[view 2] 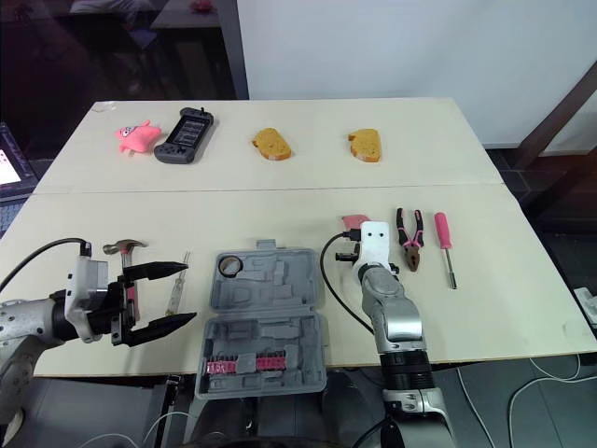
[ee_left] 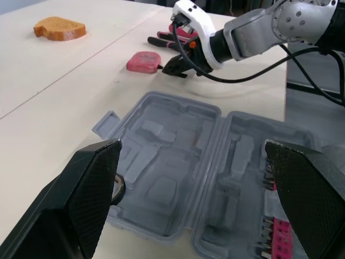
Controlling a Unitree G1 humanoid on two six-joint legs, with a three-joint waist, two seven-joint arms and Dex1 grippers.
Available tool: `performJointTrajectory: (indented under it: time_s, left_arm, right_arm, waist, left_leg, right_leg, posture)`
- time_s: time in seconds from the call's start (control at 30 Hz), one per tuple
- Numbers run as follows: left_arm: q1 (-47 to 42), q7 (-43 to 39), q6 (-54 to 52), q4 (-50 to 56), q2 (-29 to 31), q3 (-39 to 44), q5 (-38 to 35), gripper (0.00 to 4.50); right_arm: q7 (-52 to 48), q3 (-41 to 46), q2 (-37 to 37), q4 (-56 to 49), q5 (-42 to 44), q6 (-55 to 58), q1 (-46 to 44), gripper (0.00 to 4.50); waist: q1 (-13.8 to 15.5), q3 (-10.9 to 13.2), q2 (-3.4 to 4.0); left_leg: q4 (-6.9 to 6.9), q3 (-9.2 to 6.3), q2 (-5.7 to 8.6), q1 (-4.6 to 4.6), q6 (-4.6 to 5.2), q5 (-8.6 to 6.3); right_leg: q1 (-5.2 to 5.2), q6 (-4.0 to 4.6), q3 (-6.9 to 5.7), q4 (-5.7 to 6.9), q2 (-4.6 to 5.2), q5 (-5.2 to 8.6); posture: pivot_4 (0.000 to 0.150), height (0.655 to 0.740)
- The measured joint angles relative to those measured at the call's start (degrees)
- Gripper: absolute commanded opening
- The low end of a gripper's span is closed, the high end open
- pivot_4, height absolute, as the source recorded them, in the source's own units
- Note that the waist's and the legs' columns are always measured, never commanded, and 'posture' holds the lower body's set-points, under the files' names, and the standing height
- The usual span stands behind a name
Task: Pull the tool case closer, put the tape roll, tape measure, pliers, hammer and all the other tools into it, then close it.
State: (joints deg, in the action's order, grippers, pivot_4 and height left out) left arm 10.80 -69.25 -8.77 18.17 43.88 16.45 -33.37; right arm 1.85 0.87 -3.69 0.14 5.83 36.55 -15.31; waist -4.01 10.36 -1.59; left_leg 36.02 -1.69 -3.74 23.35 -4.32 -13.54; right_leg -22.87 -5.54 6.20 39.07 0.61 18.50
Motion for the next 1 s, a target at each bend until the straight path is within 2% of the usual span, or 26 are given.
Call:
performJointTrajectory:
  time_s: [0.17, 0.5, 0.67, 0.8, 1.0]
  left_arm:
    - [-0.90, -0.70, -0.87, -0.58, 0.31, -1.34, 0.08, 4.50]
    - [-2.91, -2.90, -0.31, -3.17, 0.39, -4.44, 0.42, 4.50]
    - [-4.78, -4.27, 0.64, -4.39, 0.40, -5.75, 0.50, 4.50]
    - [-5.20, -5.13, 0.85, -5.77, 0.39, -6.74, 1.06, 4.50]
    - [-6.94, -5.55, 1.47, -6.38, 0.38, -6.82, 1.65, 4.50]
  right_arm:
    - [-7.28, -4.99, -4.52, -12.00, 1.11, 4.55, 9.16, 0.07]
    - [-13.27, -7.23, -13.03, -37.30, 4.48, 17.49, 29.94, 0.07]
    - [-17.73, -6.26, -19.23, -48.24, 8.49, 23.04, 38.59, 0.07]
    - [-20.46, -4.91, -22.28, -50.67, 11.42, 25.46, 41.01, 0.07]
    - [-21.24, -4.05, -22.92, -51.80, 13.95, 28.46, 41.05, 0.07]
  waist:
    - [0.08, 0.02, 0.02]
    - [0.10, 0.01, 0.02]
    - [1.34, 0.00, 0.03]
    - [1.97, -0.01, 0.01]
    - [1.93, -0.01, 0.00]
  left_leg:
    - [-0.04, -0.02, 0.01, 0.02, 0.00, 0.00]
    - [0.00, -0.02, 0.00, 0.03, 0.00, 0.00]
    - [-0.07, -0.08, 0.01, 0.02, 0.00, 0.00]
    - [-0.12, -0.15, 0.01, 0.06, 0.05, -0.04]
    - [-0.09, -0.16, 0.01, 0.06, 0.05, -0.05]
  right_leg:
    - [-0.01, -0.01, -0.01, 0.00, 0.00, 0.01]
    - [-0.01, 0.16, 0.01, -0.01, 0.00, 0.13]
    - [0.00, 0.13, -0.04, -0.01, -0.01, 0.29]
    - [0.00, 0.13, -0.13, -0.02, 0.00, 0.41]
    - [0.02, 0.14, -0.14, -0.02, 0.00, 0.42]
  posture:
    - [0.150, 0.7400]
    - [0.150, 0.7400]
    - [0.150, 0.7400]
    - [0.150, 0.7400]
    - [0.150, 0.7400]
